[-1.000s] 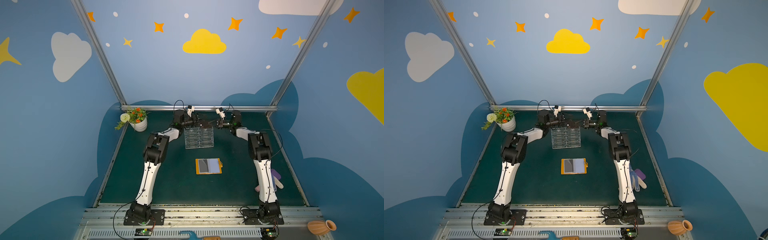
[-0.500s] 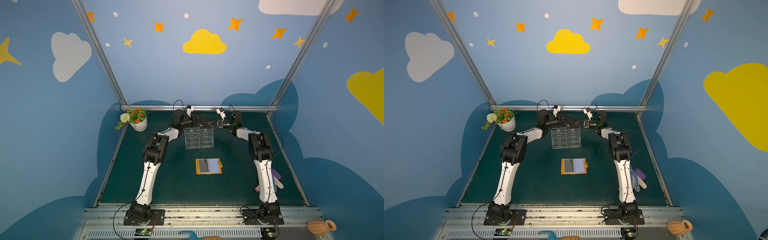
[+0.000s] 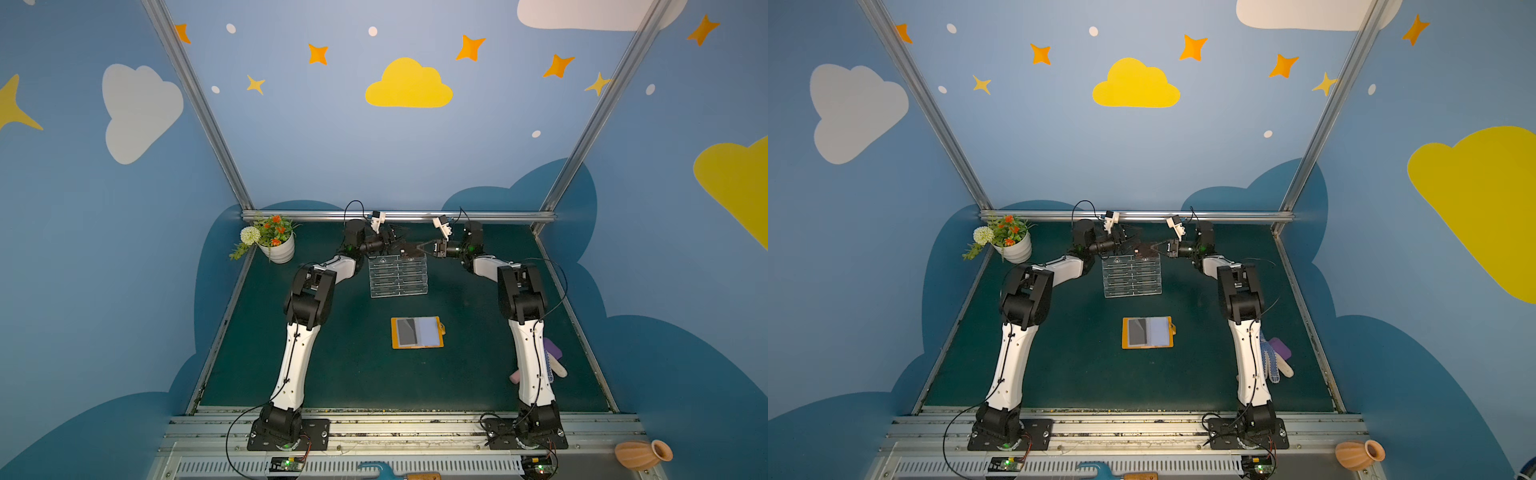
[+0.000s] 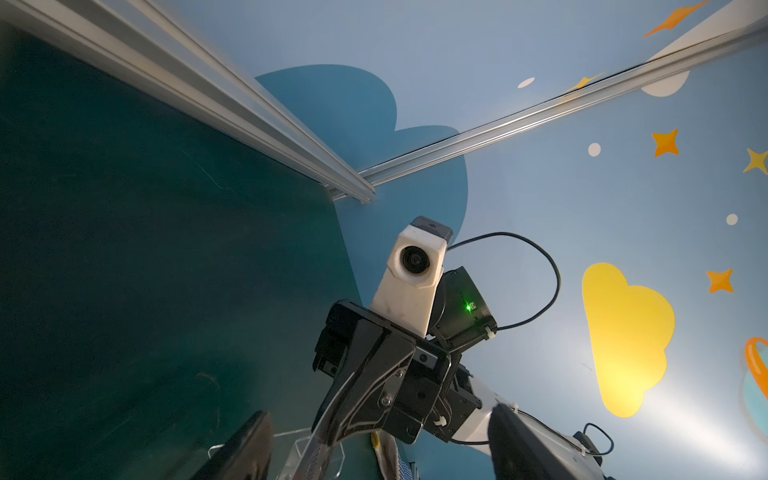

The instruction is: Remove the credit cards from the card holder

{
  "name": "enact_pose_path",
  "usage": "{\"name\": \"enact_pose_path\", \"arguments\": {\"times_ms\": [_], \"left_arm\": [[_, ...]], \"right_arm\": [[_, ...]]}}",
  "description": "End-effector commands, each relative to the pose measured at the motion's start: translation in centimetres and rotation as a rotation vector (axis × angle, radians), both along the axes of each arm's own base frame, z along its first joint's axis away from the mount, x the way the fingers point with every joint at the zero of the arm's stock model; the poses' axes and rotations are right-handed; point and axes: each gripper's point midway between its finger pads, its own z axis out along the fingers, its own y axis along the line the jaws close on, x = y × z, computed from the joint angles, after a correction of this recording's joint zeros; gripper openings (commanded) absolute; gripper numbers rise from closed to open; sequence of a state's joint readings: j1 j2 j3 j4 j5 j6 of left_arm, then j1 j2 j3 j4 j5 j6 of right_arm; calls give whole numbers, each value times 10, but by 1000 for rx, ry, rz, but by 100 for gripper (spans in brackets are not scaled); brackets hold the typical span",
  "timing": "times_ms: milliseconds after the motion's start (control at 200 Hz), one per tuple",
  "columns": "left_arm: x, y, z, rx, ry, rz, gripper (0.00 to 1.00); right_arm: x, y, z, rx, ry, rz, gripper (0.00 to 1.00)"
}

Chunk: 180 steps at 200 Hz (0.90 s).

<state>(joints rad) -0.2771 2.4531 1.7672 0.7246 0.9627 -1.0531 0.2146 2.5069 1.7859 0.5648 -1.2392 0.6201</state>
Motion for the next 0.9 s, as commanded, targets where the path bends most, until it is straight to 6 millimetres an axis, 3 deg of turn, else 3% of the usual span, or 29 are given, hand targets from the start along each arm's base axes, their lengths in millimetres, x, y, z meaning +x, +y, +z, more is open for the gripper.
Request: {"name": "enact_pose_path", "arguments": {"times_ms": [0,335,896], "left_arm": [[-4,7,41,-24,-94,2,82],[-7,9,49,-24,-100,-2,83],[-21,10,36,6,-76,-20,82]], "right_arm": [[-2,-5,-11,-19,25,-24,0],[-4,-5,-10,-7,16,-10,0],[-10,-1,-6,-11,-12,-1,25]]}}
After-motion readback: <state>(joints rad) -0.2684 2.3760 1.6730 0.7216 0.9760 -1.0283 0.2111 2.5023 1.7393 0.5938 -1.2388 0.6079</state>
